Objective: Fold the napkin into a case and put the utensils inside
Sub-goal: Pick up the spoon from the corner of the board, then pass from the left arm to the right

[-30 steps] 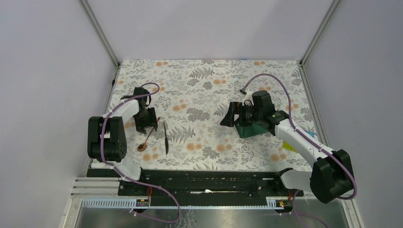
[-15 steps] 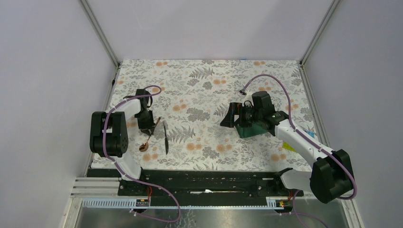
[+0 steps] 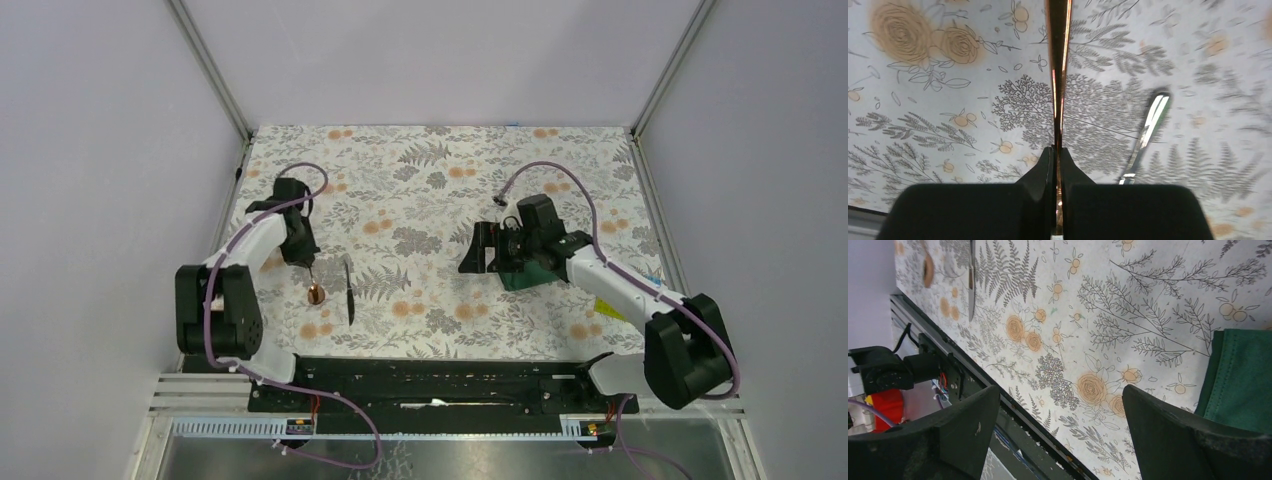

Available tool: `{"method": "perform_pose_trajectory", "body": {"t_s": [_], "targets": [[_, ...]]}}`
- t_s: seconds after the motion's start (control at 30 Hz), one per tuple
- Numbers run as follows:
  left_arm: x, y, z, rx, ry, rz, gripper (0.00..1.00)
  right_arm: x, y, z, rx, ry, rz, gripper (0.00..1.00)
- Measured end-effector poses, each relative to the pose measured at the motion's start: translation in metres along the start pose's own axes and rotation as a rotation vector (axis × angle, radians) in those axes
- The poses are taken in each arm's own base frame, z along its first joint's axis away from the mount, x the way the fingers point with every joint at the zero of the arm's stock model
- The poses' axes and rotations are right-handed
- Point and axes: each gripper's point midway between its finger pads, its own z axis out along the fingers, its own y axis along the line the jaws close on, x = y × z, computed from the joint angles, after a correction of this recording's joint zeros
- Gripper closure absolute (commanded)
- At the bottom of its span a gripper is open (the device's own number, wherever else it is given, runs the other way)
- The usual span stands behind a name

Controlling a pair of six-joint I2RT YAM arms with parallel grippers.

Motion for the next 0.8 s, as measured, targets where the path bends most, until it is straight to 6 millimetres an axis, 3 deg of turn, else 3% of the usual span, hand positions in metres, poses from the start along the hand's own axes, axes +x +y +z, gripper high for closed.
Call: {"method": "perform_pose_trajectory", "body": {"t_s": [0.17,0.23,0.33,0.47,0.57,0.63,0.8], "targets": [[-0.028,-0.016,-0.052,0.117,-0.204,-0.191,1.0,0.01,0.002,0.021,0.077,0.038,-0.036,0.01],[-0.042,-0.035,-0.082,0.281,-0.336,-0.333,1.0,0.014,0.01,0.028,0.098,0.027,-0.073,0.01],[-0.043,-0.061,-0.116,0.539,-0.425,-0.538,1.0,0.014,0.031,0.04,0.098,-0.027,-0.148,0.01],[-0.035,-0.094,-0.12,0.807,-0.327,-0.8,1.0,0.007,0.072,0.054,0.023,-0.152,-0.297,0.01],[-0.026,-0.104,-0.111,0.873,-0.212,-0.953,1.0,0.011,0.106,0.062,-0.082,-0.279,-0.441,0.01],[-0.029,-0.105,-0.118,0.917,-0.178,-1.052,1.0,0.01,0.118,0.065,-0.113,-0.342,-0.485,0.01],[-0.046,-0.109,-0.16,1.128,-0.14,-1.222,1.0,-0.037,0.146,0.081,-0.182,-0.583,-0.498,0.05]]}}
